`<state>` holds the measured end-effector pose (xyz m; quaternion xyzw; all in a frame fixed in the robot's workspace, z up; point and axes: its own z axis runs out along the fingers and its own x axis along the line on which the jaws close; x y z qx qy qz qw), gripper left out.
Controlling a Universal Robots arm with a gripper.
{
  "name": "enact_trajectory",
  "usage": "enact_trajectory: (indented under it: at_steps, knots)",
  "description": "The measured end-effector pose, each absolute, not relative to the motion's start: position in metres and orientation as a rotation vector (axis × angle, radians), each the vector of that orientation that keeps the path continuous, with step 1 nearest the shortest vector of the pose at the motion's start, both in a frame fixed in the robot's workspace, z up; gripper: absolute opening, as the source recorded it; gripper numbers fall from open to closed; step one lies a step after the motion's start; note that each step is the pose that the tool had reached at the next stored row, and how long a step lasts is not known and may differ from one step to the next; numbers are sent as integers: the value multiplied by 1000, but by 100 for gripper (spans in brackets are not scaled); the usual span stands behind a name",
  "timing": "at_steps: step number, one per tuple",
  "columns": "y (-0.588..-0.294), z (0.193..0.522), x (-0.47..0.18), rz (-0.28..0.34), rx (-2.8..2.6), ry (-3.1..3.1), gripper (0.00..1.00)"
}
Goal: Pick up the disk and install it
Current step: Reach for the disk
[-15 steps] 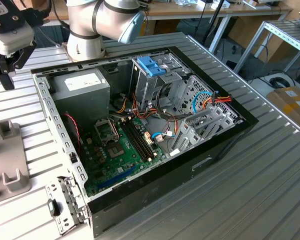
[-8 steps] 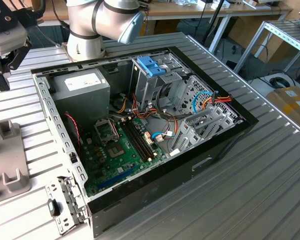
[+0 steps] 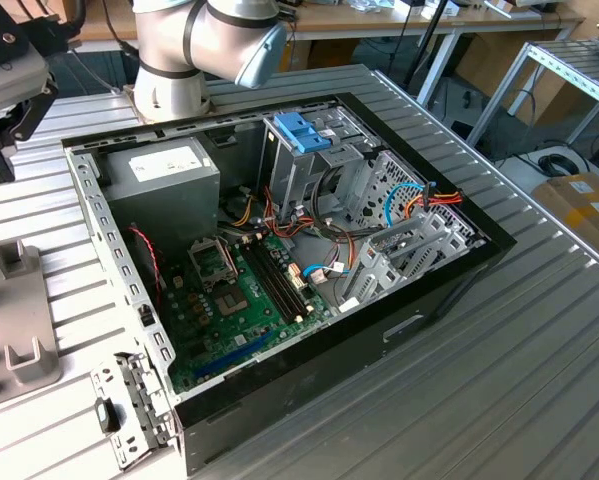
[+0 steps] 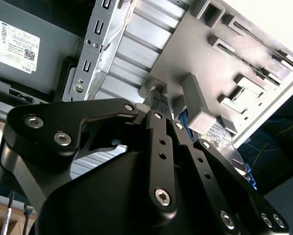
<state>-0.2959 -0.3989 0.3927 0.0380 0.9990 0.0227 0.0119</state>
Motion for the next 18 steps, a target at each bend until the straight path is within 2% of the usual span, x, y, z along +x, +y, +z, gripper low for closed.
enact_trajectory:
  at_steps: [18]
  knots:
    - [-399,389,-310,71,122,3161,10]
